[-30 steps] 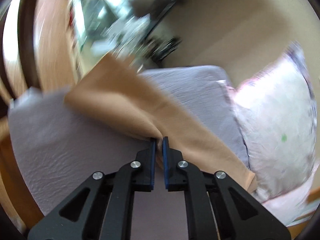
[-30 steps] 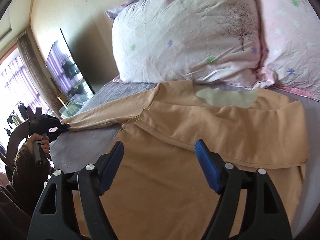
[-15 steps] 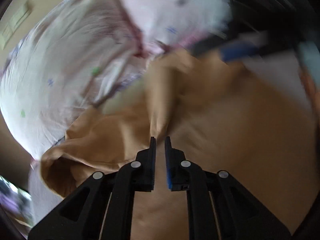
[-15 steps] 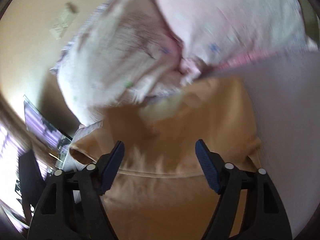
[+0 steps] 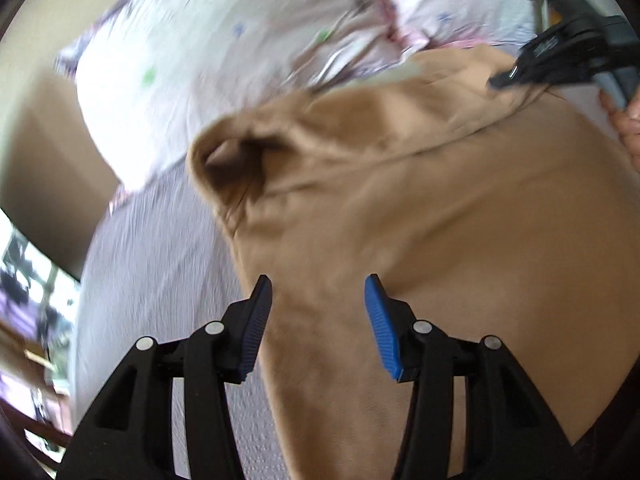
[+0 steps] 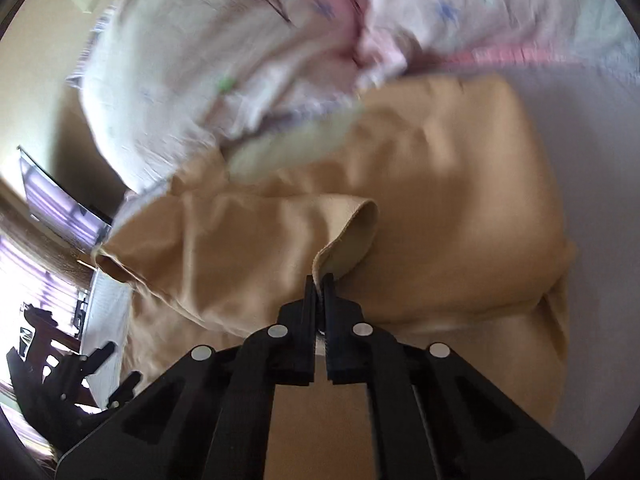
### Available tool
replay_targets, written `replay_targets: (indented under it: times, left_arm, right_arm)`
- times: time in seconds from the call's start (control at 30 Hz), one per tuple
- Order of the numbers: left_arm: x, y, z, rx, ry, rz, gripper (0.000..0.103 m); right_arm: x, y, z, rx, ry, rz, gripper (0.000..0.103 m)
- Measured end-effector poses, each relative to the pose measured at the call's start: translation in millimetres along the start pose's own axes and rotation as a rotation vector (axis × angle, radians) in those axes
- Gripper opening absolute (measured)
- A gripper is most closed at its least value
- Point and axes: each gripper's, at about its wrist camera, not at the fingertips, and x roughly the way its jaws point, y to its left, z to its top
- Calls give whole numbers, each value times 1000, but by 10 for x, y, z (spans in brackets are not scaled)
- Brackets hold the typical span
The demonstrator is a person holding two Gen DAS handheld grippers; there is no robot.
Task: Fold small clothes
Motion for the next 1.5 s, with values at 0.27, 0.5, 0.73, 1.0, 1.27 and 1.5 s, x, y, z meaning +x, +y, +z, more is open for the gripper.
replay_targets:
  times: [0.27, 0.5, 0.73, 1.0, 1.27, 1.5]
  left_arm:
    - [-30, 170, -127, -83, -5, -47, 56]
    - [123, 276, -48, -176, 8, -97, 62]
    - [-266, 549, -331, -284, -70, -285, 63]
    - [-859, 980, -1322, -397, -154, -683, 77]
    - [-638, 799, -1799, -435, -11, -688, 77]
    - [-131, 515, -1674, -553, 82, -832, 10]
  right_arm:
    - [-259, -435, 334, 21, -134, -321, 4]
    - [-82, -390, 273, 3, -65, -232, 42]
    - [-463, -456, -69, 44, -4, -31, 46]
    - [-1687, -491, -1519, -139, 16, 280, 77]
    - [-1445, -1064, -2279, 61, 193, 226, 77]
    - [-1077, -1052, -2328, 88, 190, 456, 7]
